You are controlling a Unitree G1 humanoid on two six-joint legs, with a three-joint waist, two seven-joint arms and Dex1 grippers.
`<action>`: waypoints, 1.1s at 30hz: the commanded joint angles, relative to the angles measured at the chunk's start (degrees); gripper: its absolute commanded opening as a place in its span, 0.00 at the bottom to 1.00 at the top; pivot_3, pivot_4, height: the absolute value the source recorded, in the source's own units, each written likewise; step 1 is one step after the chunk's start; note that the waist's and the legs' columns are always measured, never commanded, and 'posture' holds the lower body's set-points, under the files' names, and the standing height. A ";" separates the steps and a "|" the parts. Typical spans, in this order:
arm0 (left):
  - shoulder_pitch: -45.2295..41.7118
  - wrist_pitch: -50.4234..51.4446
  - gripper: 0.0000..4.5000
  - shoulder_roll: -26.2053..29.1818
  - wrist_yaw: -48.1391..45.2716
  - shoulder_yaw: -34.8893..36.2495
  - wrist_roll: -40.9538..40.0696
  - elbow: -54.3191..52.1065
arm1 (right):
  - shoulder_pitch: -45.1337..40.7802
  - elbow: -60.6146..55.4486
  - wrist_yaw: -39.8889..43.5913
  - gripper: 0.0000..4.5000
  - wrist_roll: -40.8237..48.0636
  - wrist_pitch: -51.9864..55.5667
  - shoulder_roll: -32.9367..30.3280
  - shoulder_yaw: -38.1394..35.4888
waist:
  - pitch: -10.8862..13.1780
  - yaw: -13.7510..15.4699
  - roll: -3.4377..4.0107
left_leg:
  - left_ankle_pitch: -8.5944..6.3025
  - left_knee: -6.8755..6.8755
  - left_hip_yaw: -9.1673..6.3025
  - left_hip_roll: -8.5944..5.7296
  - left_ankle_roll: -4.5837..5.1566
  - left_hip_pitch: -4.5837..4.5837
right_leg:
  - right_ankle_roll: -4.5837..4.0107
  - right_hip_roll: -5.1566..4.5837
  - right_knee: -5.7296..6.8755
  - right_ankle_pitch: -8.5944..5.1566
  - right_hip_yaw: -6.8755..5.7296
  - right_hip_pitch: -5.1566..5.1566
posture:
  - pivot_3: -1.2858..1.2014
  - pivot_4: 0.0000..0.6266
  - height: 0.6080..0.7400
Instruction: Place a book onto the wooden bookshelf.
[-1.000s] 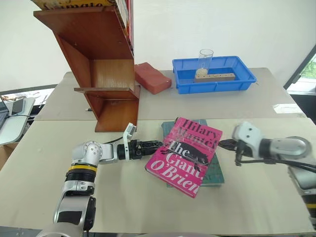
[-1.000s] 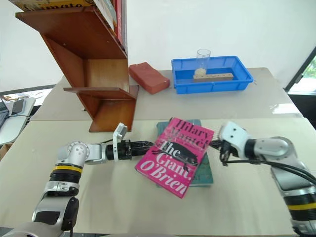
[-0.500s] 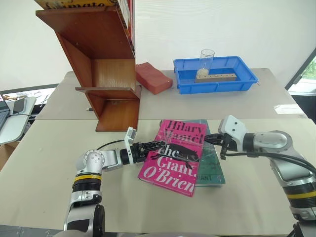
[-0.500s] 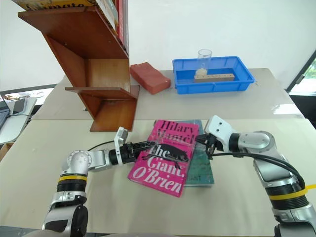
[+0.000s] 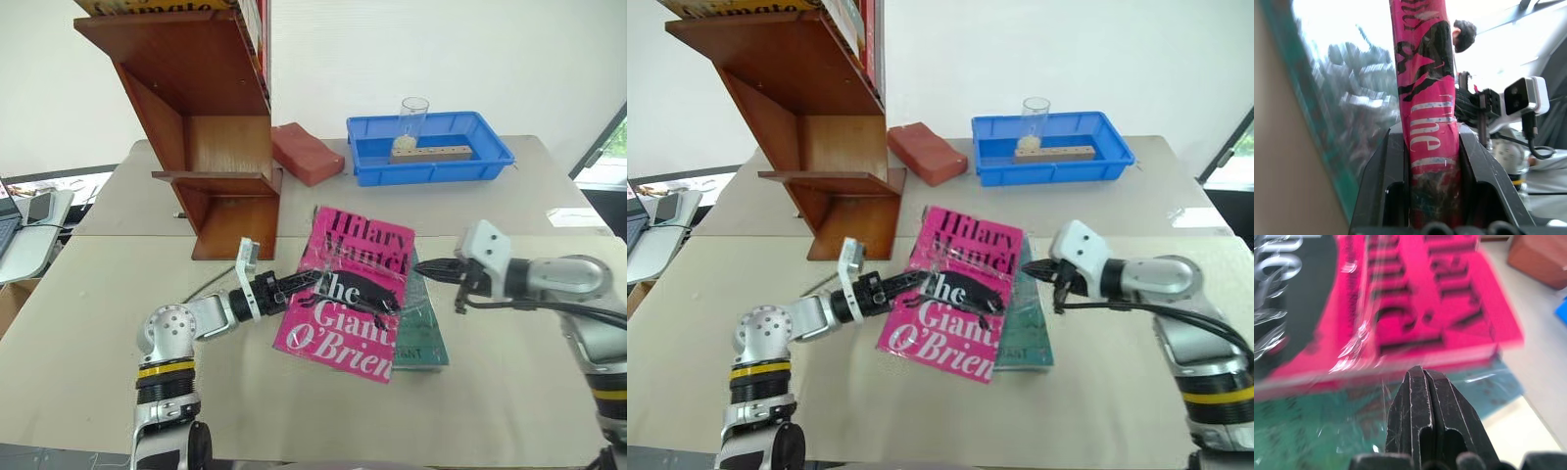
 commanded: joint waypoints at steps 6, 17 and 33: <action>-13.26 -34.48 0.14 9.94 -10.95 -13.26 19.72 -15.71 | 5.34 -5.51 1.41 0.00 11.85 10.24 -7.47 -25.93 | 0.23 0.64 -0.07 | 0.23 -0.43 -0.07 -0.21 -0.38 0.37 | 0.06 -0.08 -0.35 0.04 0.09 0.57 | 0.52 0.24 0.22; -31.59 -97.41 0.14 26.51 -14.47 -24.13 60.62 8.51 | -11.50 -11.19 -6.48 0.00 24.53 18.25 -6.99 -21.51 | 0.69 -0.64 0.26 | 0.20 -0.86 -0.06 -0.25 -0.29 0.44 | 0.11 -0.01 -0.72 0.06 0.34 0.87 | 0.52 0.24 0.22; -28.26 -99.88 0.14 39.69 -15.36 -24.18 69.88 21.14 | -27.99 -5.65 -7.65 0.00 23.21 15.37 -3.10 -7.42 | 0.96 0.35 0.07 | 0.21 -0.63 0.12 -0.06 -0.29 0.09 | 0.29 -0.06 -0.21 0.13 0.16 -0.32 | 0.52 0.24 0.22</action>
